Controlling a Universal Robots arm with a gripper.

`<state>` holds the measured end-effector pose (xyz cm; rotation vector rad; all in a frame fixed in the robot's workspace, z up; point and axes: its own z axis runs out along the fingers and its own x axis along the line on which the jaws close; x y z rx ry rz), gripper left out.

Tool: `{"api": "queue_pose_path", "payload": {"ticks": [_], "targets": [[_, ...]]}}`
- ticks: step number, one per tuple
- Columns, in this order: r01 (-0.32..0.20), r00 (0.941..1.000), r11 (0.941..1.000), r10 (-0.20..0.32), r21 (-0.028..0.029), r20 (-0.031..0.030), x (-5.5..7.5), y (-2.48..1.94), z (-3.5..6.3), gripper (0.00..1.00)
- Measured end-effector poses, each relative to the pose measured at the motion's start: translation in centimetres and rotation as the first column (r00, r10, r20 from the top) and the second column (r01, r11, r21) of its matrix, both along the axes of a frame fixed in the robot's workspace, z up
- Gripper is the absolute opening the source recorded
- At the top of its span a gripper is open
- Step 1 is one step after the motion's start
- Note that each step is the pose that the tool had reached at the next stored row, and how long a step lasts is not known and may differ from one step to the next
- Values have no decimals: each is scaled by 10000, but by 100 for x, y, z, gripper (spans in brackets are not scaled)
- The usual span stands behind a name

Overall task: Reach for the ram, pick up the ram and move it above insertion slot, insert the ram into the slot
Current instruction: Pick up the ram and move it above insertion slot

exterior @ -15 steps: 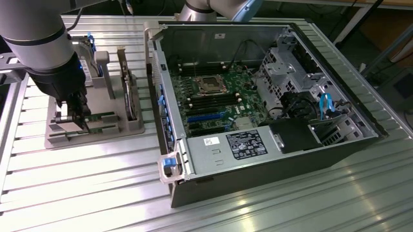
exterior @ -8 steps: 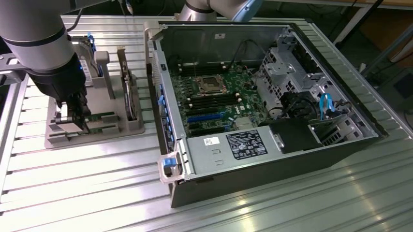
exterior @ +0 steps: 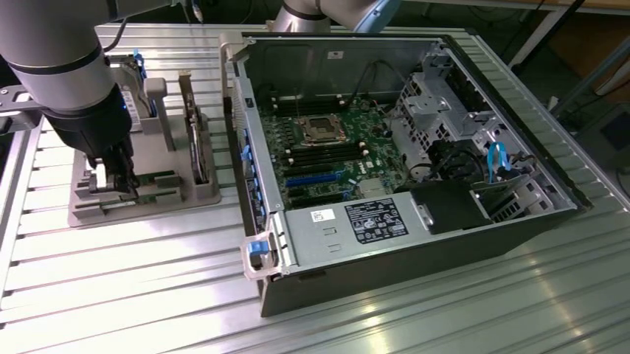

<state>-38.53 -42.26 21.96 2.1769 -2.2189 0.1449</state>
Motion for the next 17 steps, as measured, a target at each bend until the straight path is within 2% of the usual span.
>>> {"api": "queue_pose_path", "payload": {"ticks": [17], "targets": [[1, 10000, 10000, -1, 0, 1, 0, 1, -125, 27]]}}
